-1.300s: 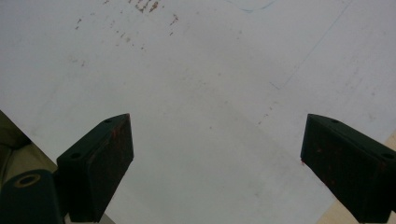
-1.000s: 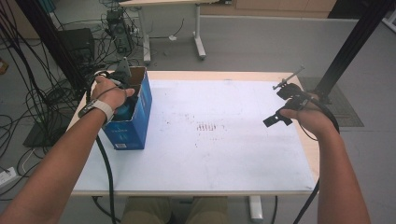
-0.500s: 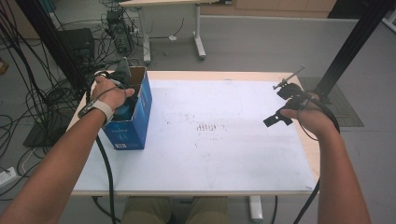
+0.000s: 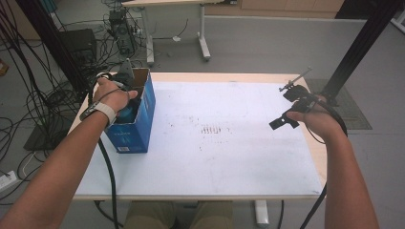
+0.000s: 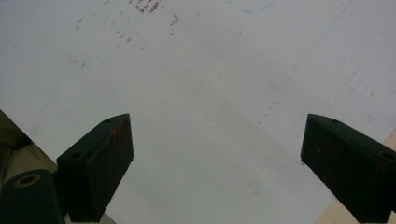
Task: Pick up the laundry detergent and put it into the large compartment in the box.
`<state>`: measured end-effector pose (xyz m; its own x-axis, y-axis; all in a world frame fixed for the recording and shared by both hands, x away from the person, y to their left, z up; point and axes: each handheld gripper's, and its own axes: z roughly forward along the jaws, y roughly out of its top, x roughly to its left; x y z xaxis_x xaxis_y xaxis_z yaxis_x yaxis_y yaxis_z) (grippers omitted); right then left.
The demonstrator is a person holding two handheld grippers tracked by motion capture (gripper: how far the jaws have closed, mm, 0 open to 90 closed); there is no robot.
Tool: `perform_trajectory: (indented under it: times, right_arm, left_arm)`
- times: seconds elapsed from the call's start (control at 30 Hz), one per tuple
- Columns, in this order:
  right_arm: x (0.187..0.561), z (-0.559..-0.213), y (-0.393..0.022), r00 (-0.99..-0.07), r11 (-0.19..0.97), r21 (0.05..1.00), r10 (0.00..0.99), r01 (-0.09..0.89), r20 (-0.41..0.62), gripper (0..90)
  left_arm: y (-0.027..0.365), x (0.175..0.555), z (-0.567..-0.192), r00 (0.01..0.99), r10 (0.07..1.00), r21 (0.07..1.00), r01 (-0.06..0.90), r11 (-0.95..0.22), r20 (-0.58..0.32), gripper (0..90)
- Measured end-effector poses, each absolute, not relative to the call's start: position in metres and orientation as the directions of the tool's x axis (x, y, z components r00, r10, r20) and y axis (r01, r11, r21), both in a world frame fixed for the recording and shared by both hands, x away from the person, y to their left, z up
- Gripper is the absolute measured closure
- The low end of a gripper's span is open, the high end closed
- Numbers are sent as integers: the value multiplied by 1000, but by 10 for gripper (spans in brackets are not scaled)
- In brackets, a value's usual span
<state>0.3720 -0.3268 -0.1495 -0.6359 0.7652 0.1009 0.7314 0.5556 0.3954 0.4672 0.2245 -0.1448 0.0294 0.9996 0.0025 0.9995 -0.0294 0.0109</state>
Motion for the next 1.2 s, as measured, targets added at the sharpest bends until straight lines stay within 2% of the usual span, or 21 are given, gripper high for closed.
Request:
perform_trajectory:
  times: [1.2]
  right_arm:
    - [371,-150,-327,-636,555,397,765,732,102,93]
  left_arm:
    - [223,467,-145,37,999,12,999,-37,6,387]
